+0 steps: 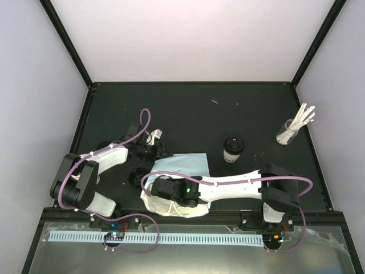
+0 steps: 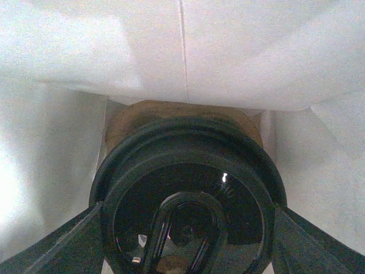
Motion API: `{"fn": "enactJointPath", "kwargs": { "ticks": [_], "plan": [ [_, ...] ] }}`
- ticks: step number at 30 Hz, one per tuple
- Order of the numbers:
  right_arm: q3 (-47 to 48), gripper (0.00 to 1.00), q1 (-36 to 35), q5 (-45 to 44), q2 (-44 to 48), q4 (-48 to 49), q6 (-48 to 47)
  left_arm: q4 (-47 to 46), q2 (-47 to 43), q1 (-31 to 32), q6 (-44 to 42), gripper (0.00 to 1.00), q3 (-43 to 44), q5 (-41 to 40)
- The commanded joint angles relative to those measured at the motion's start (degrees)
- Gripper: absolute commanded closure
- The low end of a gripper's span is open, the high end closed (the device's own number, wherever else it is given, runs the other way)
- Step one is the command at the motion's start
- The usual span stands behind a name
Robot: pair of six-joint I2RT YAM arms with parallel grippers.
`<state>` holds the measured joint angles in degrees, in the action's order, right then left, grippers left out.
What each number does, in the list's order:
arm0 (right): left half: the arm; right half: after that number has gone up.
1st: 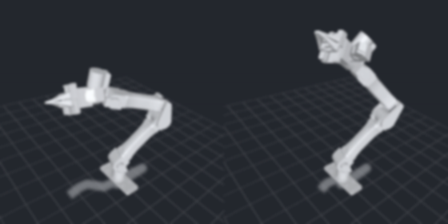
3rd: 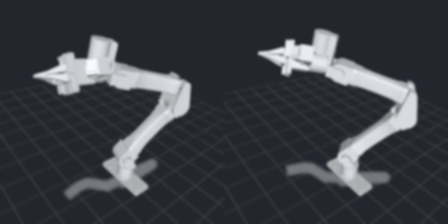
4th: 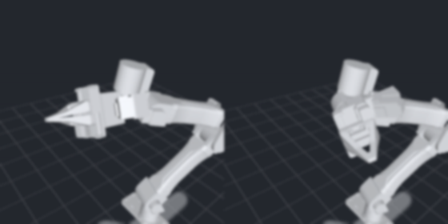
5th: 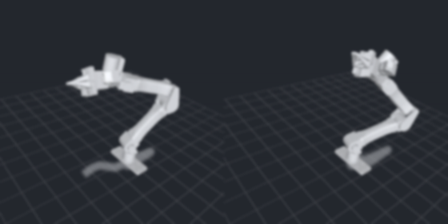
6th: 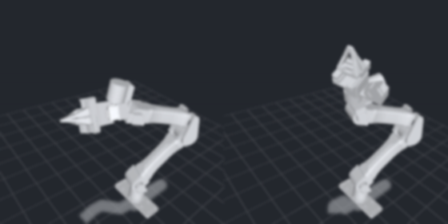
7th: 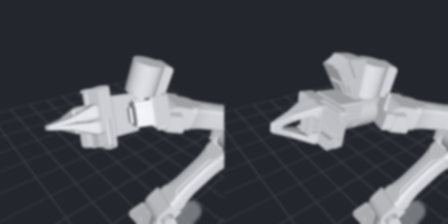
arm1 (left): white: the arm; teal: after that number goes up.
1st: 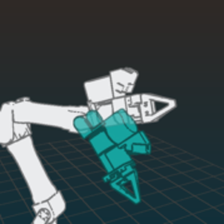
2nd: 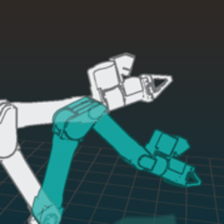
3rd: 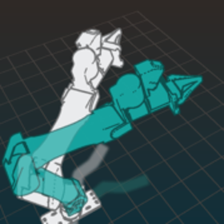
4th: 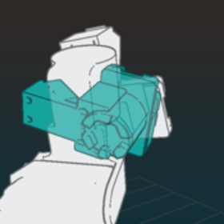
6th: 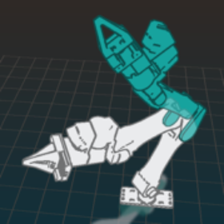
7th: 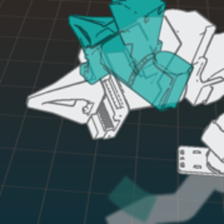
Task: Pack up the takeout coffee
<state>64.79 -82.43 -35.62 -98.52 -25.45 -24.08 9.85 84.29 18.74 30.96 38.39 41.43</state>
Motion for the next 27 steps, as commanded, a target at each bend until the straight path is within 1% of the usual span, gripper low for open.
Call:
{"fn": "enactJointPath", "kwargs": {
  "ticks": [1,3,5,13,16,18,21,24,27],
  "plan": [
    [-3.1,0.50,2.7,5.9,-2.2,-5.2,1.6,3.1,-1.9,2.0,1.5,0.52,-1.0,6.8],
    [-2.1,0.50,3.9,11.8,-1.3,-7.1,2.6,3.1,-2.0,2.0,1.4,0.52,-1.0,6.7],
    [-1.3,0.50,4.8,15.0,-1.2,-8.8,2.9,3.2,-2.1,2.0,1.4,0.52,-1.1,6.6],
    [0.0,0.50,6.2,19.3,-1.4,-11.2,3.1,3.1,-2.4,2.1,1.6,0.52,-1.2,6.5],
    [1.3,0.51,6.0,16.4,-2.4,-11.9,3.9,3.0,-2.5,2.2,1.7,0.53,-1.3,6.5],
    [1.6,0.51,5.6,12.8,-3.0,-11.7,4.2,3.0,-2.6,2.2,1.6,0.53,-1.2,6.5],
    [-0.2,0.51,4.0,5.9,-2.5,-8.6,3.6,3.0,-2.6,2.2,1.8,0.53,-1.1,6.5],
    [-2.0,0.51,2.8,2.2,-1.7,-5.1,2.8,3.1,-2.6,2.2,1.7,0.53,-1.2,6.5],
    [-2.7,0.51,2.0,0.3,-1.9,-4.2,2.5,3.2,-2.8,2.3,1.8,0.53,-1.2,6.4]
  ]
}}
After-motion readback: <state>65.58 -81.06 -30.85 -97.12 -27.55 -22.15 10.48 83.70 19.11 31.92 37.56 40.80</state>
